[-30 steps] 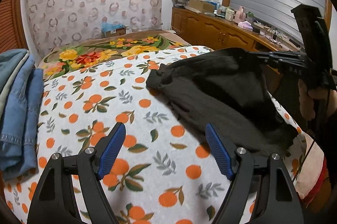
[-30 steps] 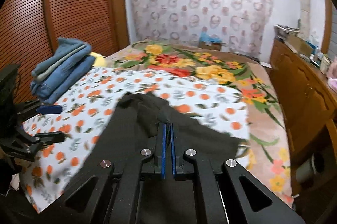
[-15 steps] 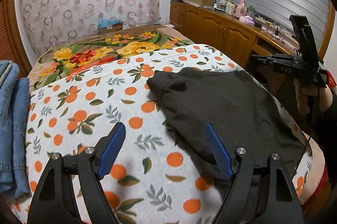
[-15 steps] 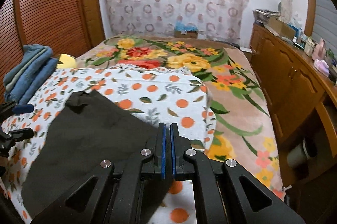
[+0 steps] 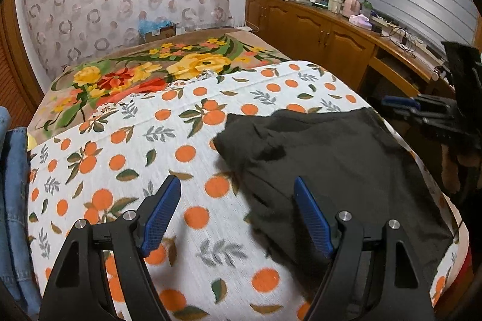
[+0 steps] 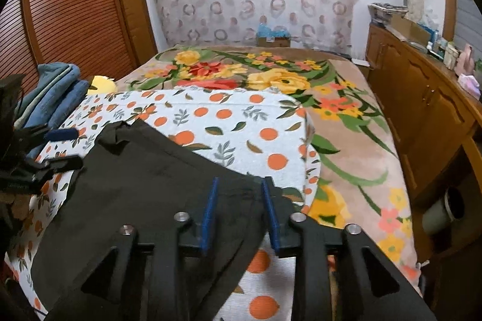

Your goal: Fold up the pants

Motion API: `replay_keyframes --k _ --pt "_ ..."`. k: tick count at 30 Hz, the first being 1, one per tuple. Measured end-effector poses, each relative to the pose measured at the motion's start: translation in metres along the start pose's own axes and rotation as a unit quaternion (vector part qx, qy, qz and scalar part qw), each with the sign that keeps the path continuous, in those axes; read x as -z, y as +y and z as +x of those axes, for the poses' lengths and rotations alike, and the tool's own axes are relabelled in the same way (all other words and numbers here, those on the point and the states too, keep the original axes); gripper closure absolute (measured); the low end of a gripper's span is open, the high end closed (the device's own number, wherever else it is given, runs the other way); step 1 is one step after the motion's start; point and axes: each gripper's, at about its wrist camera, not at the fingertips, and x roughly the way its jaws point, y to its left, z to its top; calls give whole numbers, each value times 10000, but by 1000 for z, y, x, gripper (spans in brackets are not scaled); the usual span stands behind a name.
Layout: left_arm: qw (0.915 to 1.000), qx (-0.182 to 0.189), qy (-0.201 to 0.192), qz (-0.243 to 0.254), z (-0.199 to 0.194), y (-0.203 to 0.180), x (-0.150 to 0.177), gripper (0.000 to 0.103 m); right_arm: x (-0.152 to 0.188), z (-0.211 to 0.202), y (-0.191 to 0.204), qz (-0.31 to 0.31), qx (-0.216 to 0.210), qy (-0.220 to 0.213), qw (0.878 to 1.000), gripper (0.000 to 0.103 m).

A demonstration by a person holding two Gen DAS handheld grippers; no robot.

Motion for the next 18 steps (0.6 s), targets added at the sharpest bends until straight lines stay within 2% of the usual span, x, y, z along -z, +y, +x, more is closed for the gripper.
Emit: replay_keyframes --k 5,8,10,11,15,18 --pt "9999 -111 81 -16 12 8 -6 24 2 17 -12 -113 25 380 9992 72" --pt "9999 -115 114 -58 18 12 -10 24 -2 22 -14 -222 19 462 9987 72" --pt "9998 -114 133 -80 22 13 -12 24 -3 23 -17 -268 39 465 9986 95" --pt "9998 -114 141 -86 24 14 -14 24 -3 21 -18 -284 35 452 9986 98" --pt "9998 -119 149 -77 28 14 -16 24 -7 -1 -23 -155 340 -145 9992 100" --pt "9998 -115 153 -80 31 14 -18 24 -4 -2 -29 -112 455 -54 9989 100"
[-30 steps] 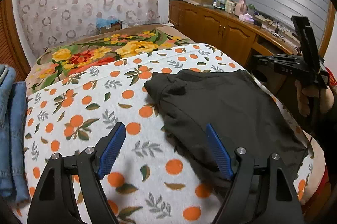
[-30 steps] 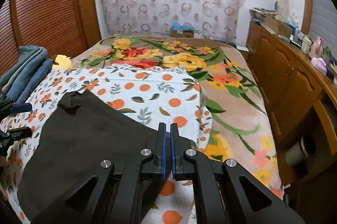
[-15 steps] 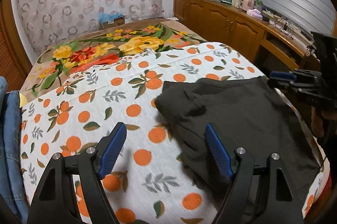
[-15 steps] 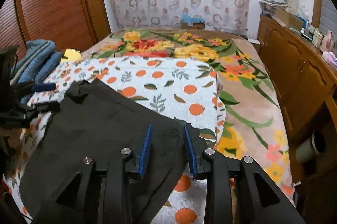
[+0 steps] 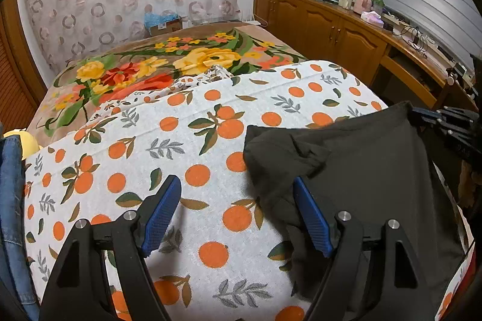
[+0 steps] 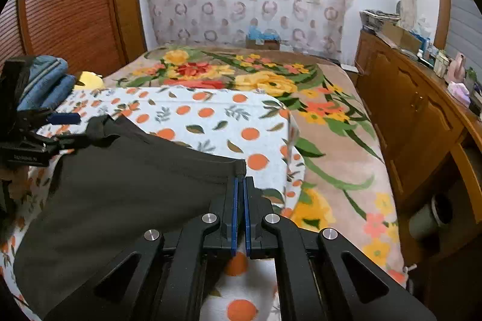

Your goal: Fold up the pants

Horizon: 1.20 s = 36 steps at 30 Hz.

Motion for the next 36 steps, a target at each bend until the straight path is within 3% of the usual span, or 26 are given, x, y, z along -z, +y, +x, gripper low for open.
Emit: replay_keyframes --k 4,5,10,13,21,25,29,31,35,36 --pt "10000 16 -16 -10 2 0 -2 25 4 10 -5 96 -10 273 9996 100" --pt "10000 16 -13 -14 2 -1 -2 29 4 10 -5 110 -49 308 9995 100" --pt "9996 237 87 -145 10 3 -7 45 -1 3 -9 271 -92 265 9992 69" --pt "9994 270 138 -182 16 4 -11 46 1 6 -8 325 -176 352 9987 68" --pt "9991 287 259 -166 27 1 -15 47 4 9 -9 440 -250 542 9973 68" --pt "9991 344 226 -91 28 -1 -12 56 1 12 -4 337 -256 547 9976 68" --pt "9992 327 209 -32 29 -5 -13 58 -1 17 -1 259 -225 541 9979 68" --pt "9992 354 184 -45 29 -5 -13 62 -1 18 -1 214 -224 549 9980 79" --pt "9984 529 221 -22 29 -10 -14 85 -2 18 0 127 -322 562 9978 95" --pt "9981 558 244 23 28 -12 -15 87 -1 18 0 104 -379 567 9976 97"
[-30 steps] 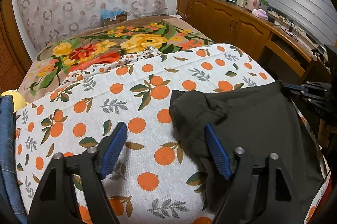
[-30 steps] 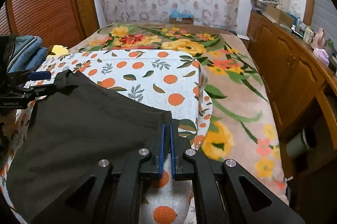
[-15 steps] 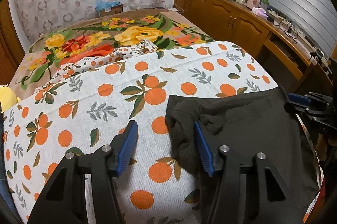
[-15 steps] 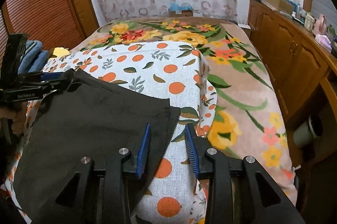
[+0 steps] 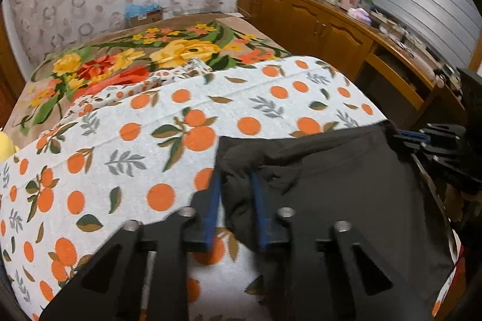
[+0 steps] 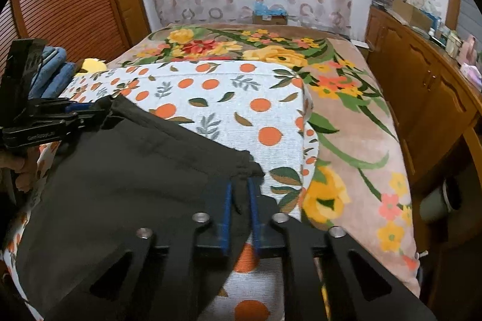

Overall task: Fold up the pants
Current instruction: 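Grasp the pants edge with the left gripper while the right gripper holds and lifts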

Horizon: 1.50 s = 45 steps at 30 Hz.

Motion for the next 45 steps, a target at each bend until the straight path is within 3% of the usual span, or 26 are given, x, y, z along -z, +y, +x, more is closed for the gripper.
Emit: replay_keyframes --k 2,6,14,22,30,35,45 --pt "10000 -60 -10 26 -4 -3 -1 93 0 -3 1 -26 -40 -27 10000 99" --pt "9997 -19 -245 -15 -26 -5 -1 94 1 -26 13 -134 -150 -336 9992 99" --pt "9943 -6 -1063 -13 -111 -13 4 95 1 -95 44 -342 -93 -1167 9925 99" --pt "9799 -67 -1990 158 -218 -26 23 95 16 -178 86 -541 -78 -1978 9787 99" --pt "9647 -290 -2589 381 -304 -34 57 95 44 -248 130 -779 -212 -2583 9627 99" --pt "9538 -447 -2941 408 -353 -24 74 95 63 -269 141 -931 -375 -2855 9531 99" --pt "9452 -786 -3152 334 -394 -8 106 95 84 -268 124 -1173 -750 -2878 9475 99"
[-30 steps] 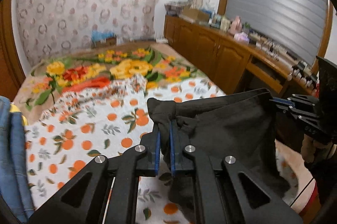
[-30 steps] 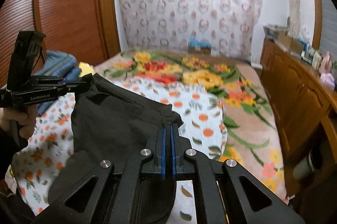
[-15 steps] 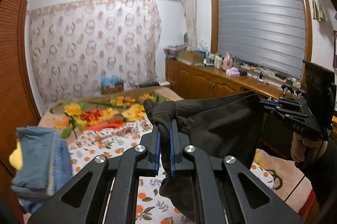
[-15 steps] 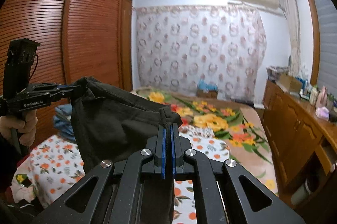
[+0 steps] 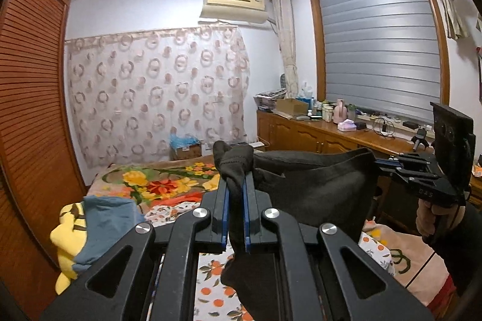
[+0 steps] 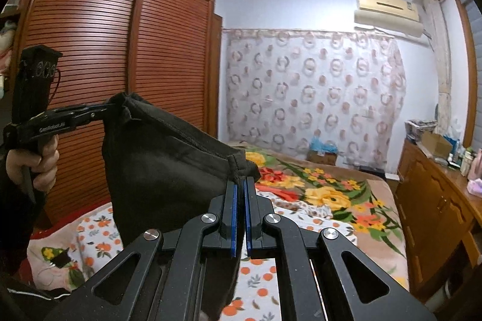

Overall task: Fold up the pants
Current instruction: 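Grasp the pants edge with the left gripper while the right gripper holds and lifts, then lower the held black pants onto the bed with both grippers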

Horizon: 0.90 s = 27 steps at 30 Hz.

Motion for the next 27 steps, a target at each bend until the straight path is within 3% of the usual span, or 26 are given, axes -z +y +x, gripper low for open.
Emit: replay_keyframes --k 3,7,16,24,27 --pt "9999 -113 100 -27 7 8 9 95 4 5 -9 -57 -45 98 9999 99" --pt "9982 -224 528 -192 55 27 37 95 14 35 -26 13 -105 383 9992 99" --pt "9882 -593 1352 -412 189 56 110 95 63 168 -93 145 53 1376 9904 99" --pt "9825 -552 1733 -409 230 58 123 95 75 220 -145 378 107 1812 9827 99" --pt "9811 -534 1811 -413 239 60 125 95 73 227 -144 410 124 1898 9809 99"
